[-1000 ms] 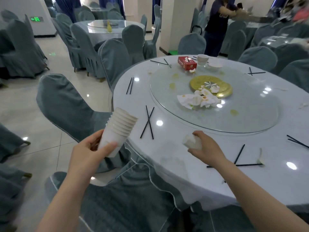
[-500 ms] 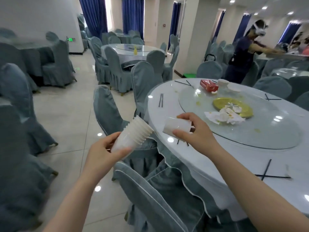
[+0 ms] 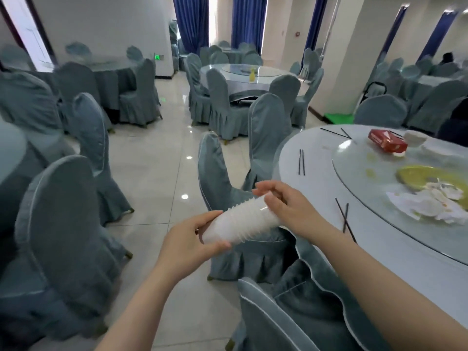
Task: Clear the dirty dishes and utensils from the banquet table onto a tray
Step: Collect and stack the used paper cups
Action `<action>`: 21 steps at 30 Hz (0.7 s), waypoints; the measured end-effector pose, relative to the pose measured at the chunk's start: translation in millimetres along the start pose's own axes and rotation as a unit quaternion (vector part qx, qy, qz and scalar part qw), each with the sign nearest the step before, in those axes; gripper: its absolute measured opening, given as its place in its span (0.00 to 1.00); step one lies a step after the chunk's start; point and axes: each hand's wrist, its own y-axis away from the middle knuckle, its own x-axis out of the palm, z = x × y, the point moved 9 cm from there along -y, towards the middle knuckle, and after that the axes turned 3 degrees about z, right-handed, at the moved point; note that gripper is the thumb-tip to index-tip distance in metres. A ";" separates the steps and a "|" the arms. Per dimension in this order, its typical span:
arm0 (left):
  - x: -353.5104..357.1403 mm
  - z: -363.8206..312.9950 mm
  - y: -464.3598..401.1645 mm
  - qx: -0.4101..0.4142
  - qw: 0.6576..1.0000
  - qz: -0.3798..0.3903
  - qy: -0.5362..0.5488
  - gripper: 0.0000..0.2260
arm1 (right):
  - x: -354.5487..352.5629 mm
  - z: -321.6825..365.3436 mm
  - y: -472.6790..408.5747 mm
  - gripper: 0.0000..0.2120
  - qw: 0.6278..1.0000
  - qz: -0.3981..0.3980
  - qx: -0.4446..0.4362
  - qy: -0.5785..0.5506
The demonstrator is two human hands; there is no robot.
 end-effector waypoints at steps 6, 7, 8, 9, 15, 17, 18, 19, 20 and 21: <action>-58.9 36.9 -99.8 -0.016 0.998 -0.045 -0.050 0.25 | 55.7 -21.9 -141.6 0.25 0.985 -0.008 0.056 -0.162; -71.5 44.1 -116.0 -0.023 0.996 -0.053 -0.063 0.25 | 64.7 -25.1 -165.4 0.24 0.976 -0.020 0.074 -0.204; -84.3 51.6 -131.3 -0.030 0.995 -0.063 -0.076 0.27 | 72.4 -25.4 -187.6 0.24 0.969 -0.026 0.083 -0.230; -98.0 60.1 -146.0 -0.038 0.993 -0.075 -0.085 0.28 | 80.0 -24.9 -209.2 0.23 0.965 -0.023 0.081 -0.247; -159.3 113.7 -214.3 -0.078 0.991 -0.086 -0.065 0.34 | 122.4 -37.8 -305.7 0.21 0.930 0.049 0.131 -0.339; -177.6 137.8 -238.9 -0.090 0.991 -0.088 -0.054 0.32 | 131.9 -42.1 -339.9 0.16 0.929 0.056 0.141 -0.339; -187.9 149.6 -252.5 -0.092 0.990 -0.092 -0.047 0.30 | 136.1 -42.4 -357.0 0.14 0.931 0.060 0.141 -0.330; -199.1 161.7 -267.6 -0.092 0.990 -0.096 -0.042 0.27 | 141.3 -43.9 -375.5 0.13 0.934 0.066 0.141 -0.321; -210.3 173.6 -283.4 -0.092 0.990 -0.100 -0.036 0.25 | 147.4 -45.8 -393.3 0.11 0.935 0.073 0.146 -0.315; -221.3 184.2 -299.7 -0.092 0.990 -0.103 -0.026 0.23 | 153.9 -47.6 -411.5 0.10 0.936 0.085 0.147 -0.308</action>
